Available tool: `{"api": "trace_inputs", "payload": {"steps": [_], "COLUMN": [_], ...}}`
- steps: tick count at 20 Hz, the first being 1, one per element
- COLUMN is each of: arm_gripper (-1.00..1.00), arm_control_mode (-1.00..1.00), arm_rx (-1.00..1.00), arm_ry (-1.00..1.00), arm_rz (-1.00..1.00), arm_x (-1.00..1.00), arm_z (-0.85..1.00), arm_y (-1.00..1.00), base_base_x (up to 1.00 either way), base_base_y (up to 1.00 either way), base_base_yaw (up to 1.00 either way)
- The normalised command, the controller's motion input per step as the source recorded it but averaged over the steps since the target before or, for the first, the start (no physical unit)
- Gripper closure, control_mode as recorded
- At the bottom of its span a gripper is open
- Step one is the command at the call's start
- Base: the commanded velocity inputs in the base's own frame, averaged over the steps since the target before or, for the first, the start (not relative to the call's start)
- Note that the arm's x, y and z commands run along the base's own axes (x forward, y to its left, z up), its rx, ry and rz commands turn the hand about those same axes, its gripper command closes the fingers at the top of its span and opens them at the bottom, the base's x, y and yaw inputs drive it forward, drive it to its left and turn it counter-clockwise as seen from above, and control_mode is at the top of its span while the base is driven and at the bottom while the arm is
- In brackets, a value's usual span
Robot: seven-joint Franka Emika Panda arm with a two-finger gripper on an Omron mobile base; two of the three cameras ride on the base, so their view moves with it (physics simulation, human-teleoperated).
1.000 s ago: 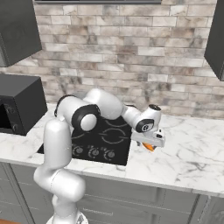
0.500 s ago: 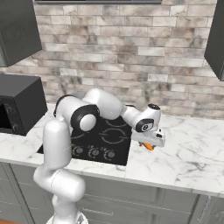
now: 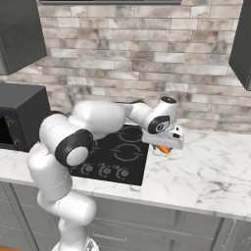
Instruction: Turn on the burner for the pot on the stove. Wait thirty seconds for the pot to heat up. Then add the carrot to the pot.
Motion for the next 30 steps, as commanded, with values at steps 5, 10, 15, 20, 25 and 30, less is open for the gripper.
{"api": "trace_inputs", "payload": {"steps": [5, 10, 15, 20, 25, 30], "arm_gripper": [1.00, 1.00, 1.00, 1.00, 1.00, 1.00], "arm_control_mode": [-1.00, -1.00, -1.00, -1.00, -1.00, -1.00], "arm_rx": [-0.04, -0.01, 0.00, 0.00, 0.00, 0.00], "arm_ry": [-0.17, -0.25, -0.26, -0.26, -0.20, -0.09], "arm_rz": [0.05, 0.07, 0.08, 0.08, 0.05, 0.03], "arm_x": [-0.27, -0.13, 0.00, 0.00, 0.01, 0.07], "arm_z": [1.00, 1.00, 0.88, 0.46, 0.14, 0.09], "arm_y": [0.45, 0.53, 0.66, 0.81, 0.94, 1.00], "base_base_x": [0.00, 0.00, 0.00, 0.00, 0.00, 0.00], "base_base_y": [0.00, 0.00, 0.00, 0.00, 0.00, 0.00], "base_base_yaw": [0.00, 0.00, 0.00, 0.00, 0.00, 0.00]}}
